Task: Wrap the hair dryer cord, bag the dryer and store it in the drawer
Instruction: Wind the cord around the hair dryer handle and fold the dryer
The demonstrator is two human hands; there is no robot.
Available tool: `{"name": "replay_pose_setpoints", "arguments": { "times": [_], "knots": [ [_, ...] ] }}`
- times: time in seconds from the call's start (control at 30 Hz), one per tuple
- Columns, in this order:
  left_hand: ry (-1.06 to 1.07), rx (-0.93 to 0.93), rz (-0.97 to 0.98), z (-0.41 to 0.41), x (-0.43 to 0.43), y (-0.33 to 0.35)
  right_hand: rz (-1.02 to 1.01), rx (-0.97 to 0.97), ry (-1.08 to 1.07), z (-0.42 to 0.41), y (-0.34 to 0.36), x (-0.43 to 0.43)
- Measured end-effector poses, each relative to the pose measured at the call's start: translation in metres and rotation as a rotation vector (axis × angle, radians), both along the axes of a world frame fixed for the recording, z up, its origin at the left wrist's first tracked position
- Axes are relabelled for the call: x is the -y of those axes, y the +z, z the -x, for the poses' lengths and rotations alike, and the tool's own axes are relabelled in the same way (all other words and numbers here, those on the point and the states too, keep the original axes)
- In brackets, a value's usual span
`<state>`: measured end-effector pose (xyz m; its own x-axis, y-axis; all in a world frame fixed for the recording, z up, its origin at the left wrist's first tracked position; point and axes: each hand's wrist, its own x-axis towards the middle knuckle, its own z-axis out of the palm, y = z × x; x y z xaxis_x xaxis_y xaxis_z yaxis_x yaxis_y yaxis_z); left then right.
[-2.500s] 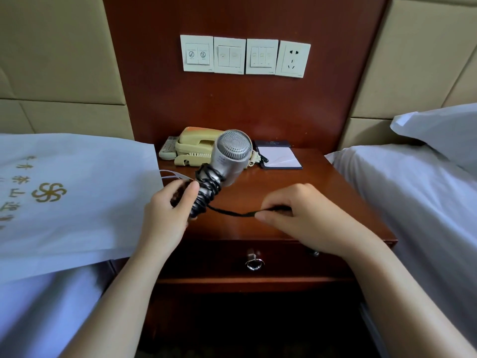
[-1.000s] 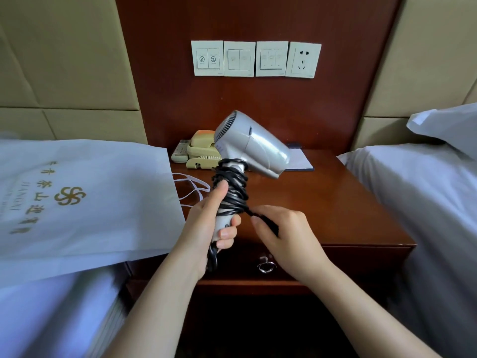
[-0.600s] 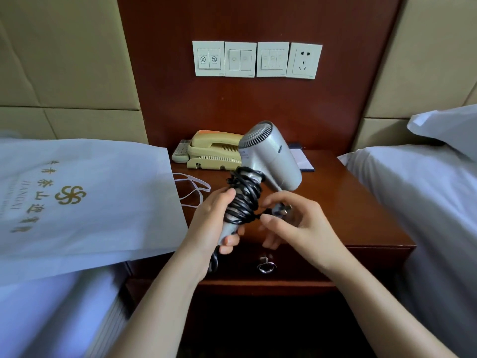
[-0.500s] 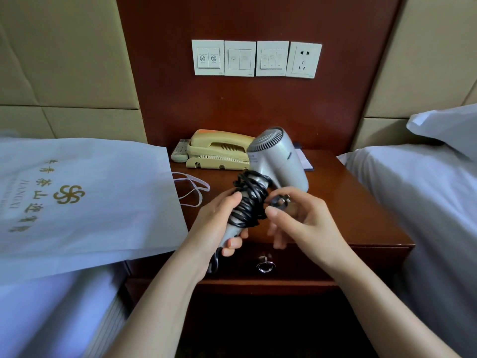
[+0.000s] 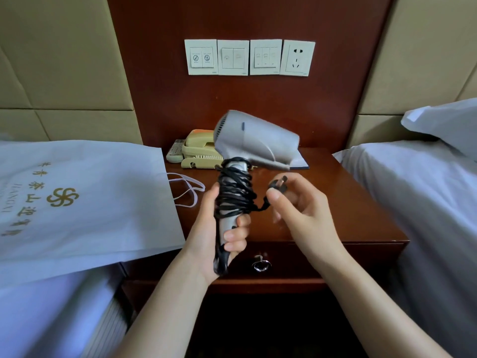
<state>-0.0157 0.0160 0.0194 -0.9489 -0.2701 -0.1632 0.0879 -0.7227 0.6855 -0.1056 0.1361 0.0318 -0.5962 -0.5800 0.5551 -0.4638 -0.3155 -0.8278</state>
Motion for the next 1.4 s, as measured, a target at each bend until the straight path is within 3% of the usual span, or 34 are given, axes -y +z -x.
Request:
{"name": "replay_pose_setpoints", "arguments": {
  "times": [0.2, 0.53, 0.7, 0.93, 1.2, 1.4],
  "knots": [
    [0.055, -0.030, -0.192, 0.009, -0.005, 0.000, 0.010, -0.109, -0.008, 0.001, -0.004, 0.004],
    [0.081, 0.193, -0.032, 0.022, -0.011, -0.011, -0.068, -0.116, -0.109, 0.011, -0.018, 0.003],
    [0.172, 0.345, 0.344, 0.028, -0.008, -0.015, -0.154, -0.072, -0.216, 0.018, -0.033, 0.012],
    [0.171, 0.421, 0.522, 0.029, -0.008, -0.020, -0.137, 0.126, -0.191, 0.019, -0.034, 0.016],
    [0.426, 0.561, 1.428, 0.034, 0.009, -0.018, -0.226, 0.319, 0.055, 0.026, -0.034, 0.027],
    [0.528, 0.657, 1.716, 0.045, 0.012, -0.023, -0.241, 0.445, 0.133, 0.034, -0.031, 0.028]
  ]
}}
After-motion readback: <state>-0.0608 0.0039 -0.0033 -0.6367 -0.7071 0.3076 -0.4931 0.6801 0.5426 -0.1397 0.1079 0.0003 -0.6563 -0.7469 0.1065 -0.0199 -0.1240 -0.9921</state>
